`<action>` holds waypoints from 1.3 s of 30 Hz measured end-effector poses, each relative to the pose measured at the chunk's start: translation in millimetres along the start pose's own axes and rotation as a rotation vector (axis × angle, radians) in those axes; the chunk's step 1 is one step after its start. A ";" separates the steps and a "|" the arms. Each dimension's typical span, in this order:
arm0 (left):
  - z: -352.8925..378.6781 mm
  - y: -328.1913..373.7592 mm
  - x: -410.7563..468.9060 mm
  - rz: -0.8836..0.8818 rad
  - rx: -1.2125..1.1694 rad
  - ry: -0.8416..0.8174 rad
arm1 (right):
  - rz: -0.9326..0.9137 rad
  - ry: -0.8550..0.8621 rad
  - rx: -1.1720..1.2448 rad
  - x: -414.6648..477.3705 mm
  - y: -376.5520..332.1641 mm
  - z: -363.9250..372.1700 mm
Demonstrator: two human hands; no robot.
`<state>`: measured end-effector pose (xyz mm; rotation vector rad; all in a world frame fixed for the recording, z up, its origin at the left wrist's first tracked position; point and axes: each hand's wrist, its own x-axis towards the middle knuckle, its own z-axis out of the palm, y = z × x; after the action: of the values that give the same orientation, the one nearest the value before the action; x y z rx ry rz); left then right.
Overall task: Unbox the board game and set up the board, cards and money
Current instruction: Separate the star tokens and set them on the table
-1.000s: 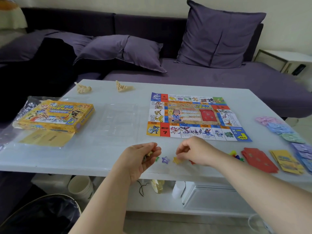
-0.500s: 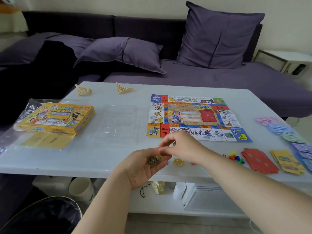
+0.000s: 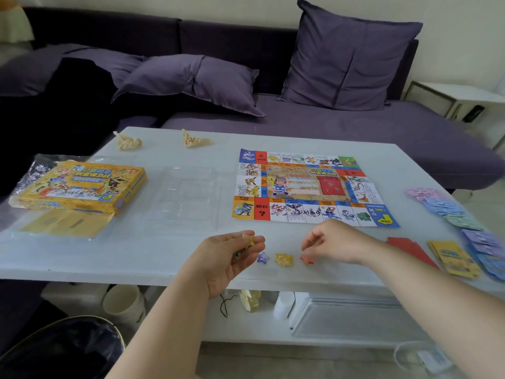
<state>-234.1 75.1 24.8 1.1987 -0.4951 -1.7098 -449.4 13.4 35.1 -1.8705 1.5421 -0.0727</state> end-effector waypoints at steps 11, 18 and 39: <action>12.2 -9.1 -2.6 -0.052 0.017 -0.058 | -0.206 -0.006 0.212 -13.6 -53.1 19.0; 8.3 -6.7 -2.3 -0.092 -0.119 -0.079 | -0.105 0.025 0.358 -2.8 -50.9 25.4; -1.9 0.9 -0.4 -0.034 -0.100 -0.001 | -0.237 0.259 0.125 -3.7 -44.4 18.0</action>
<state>-232.0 75.3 24.9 1.1402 -0.3876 -1.7437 -404.9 27.2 46.8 -1.9937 1.4366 -0.5254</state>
